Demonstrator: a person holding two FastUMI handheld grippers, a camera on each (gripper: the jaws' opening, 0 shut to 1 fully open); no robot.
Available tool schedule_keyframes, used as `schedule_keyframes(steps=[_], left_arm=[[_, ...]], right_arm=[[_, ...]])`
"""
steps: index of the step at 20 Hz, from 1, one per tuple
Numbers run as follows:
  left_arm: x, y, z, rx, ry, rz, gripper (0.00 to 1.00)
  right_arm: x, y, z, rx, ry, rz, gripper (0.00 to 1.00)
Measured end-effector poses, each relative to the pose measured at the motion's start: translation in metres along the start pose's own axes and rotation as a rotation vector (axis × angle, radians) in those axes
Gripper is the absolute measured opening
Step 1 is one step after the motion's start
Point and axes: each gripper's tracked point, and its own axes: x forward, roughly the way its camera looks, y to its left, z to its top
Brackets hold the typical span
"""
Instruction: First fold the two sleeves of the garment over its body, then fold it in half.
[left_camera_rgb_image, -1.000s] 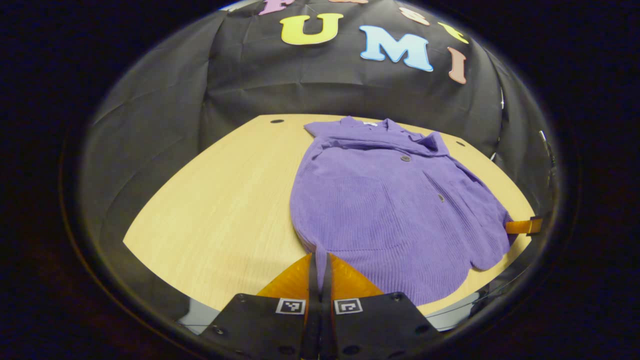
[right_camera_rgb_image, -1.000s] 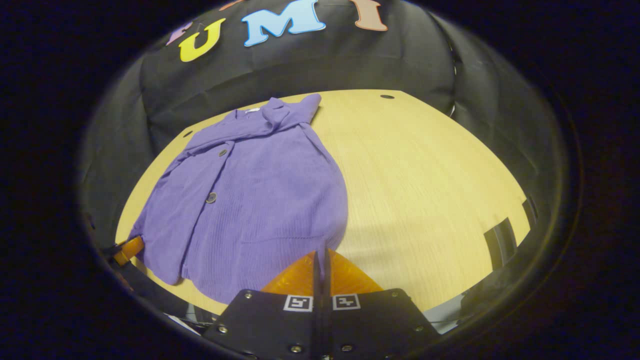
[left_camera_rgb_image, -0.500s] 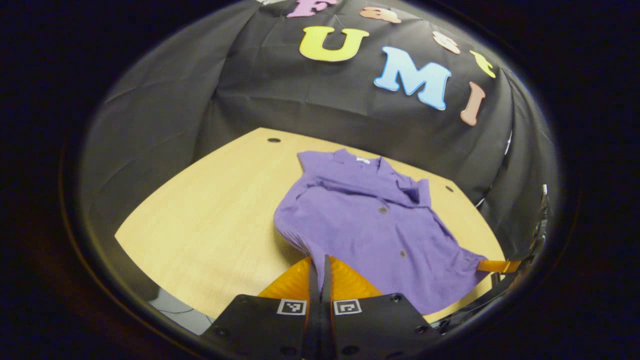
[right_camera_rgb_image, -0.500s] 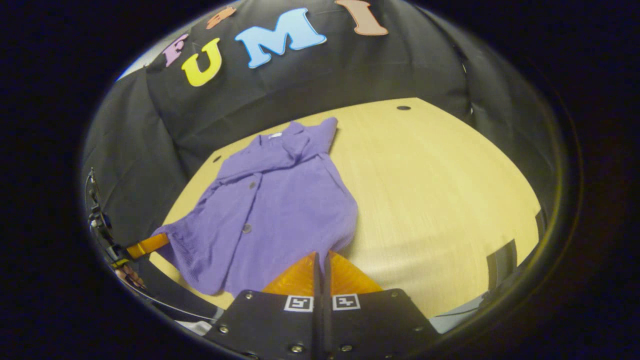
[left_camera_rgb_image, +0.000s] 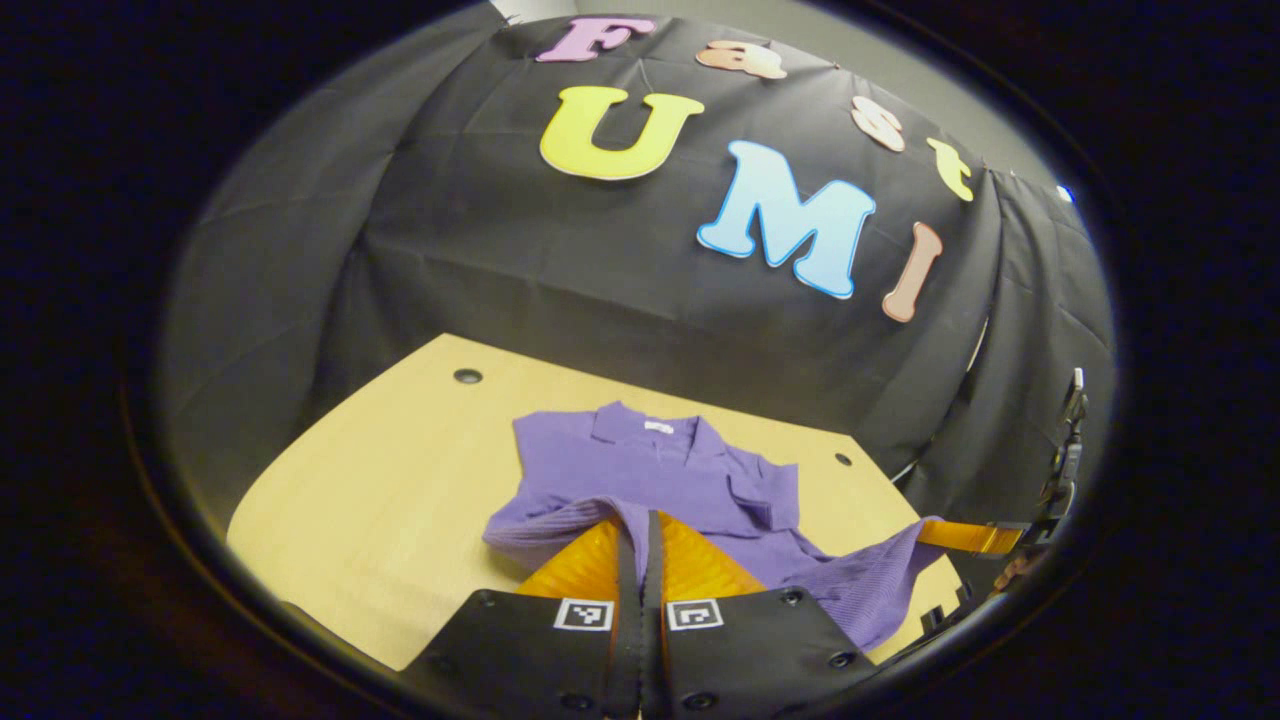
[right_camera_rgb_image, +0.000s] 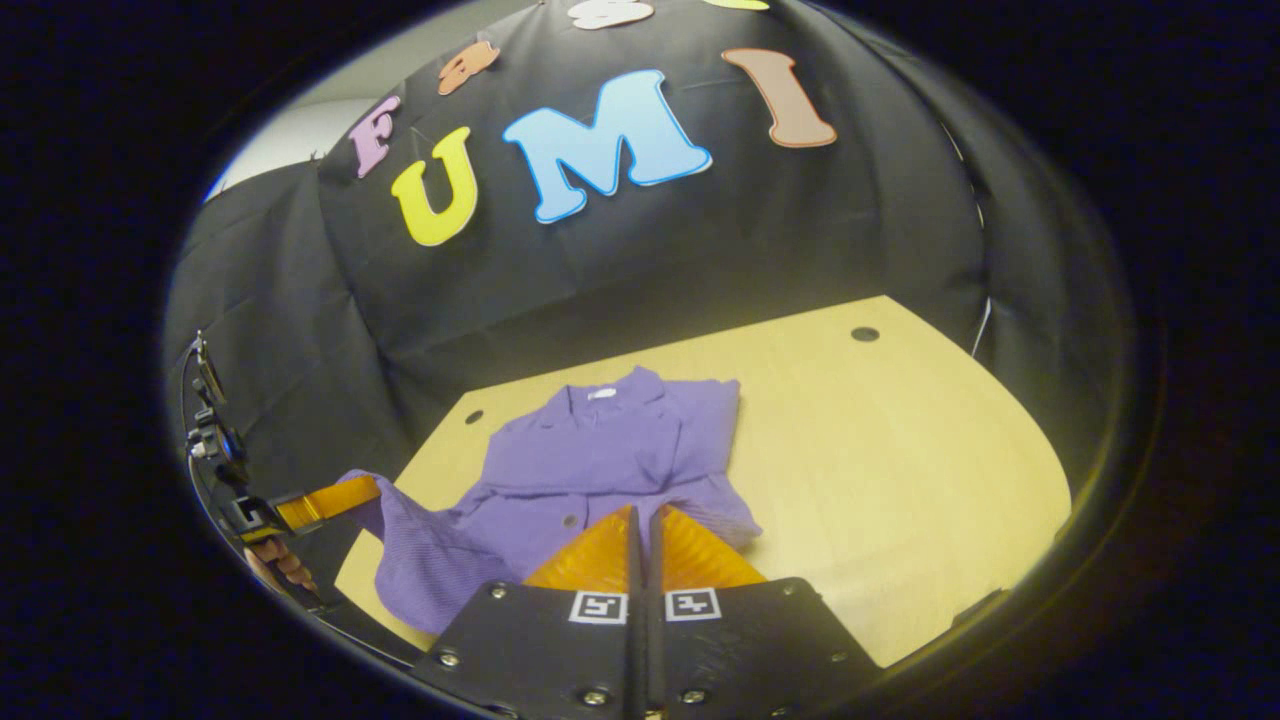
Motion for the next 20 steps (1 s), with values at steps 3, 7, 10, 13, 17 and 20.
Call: schedule_keyframes(steps=[3,7,10,13,17,20], left_arm=[[0.037,0.000,0.041,0.026,-0.021,-0.026,0.05],[0.087,0.011,0.081,0.048,-0.025,-0.038,0.05],[0.124,0.023,0.100,0.059,-0.028,-0.040,0.05],[0.167,0.037,0.111,0.073,-0.027,-0.032,0.05],[0.215,0.055,0.119,0.089,-0.024,-0.012,0.05],[0.249,0.068,0.121,0.118,-0.025,0.003,0.05]], right_arm=[[0.026,0.005,0.038,-0.015,-0.041,-0.012,0.00],[0.066,0.004,0.082,-0.013,-0.076,-0.040,0.00],[0.096,-0.002,0.105,0.002,-0.083,-0.072,0.00],[0.128,-0.011,0.123,0.018,-0.084,-0.104,0.00],[0.171,-0.026,0.142,0.013,-0.079,-0.152,0.00],[0.204,-0.035,0.149,0.006,-0.070,-0.181,0.00]])
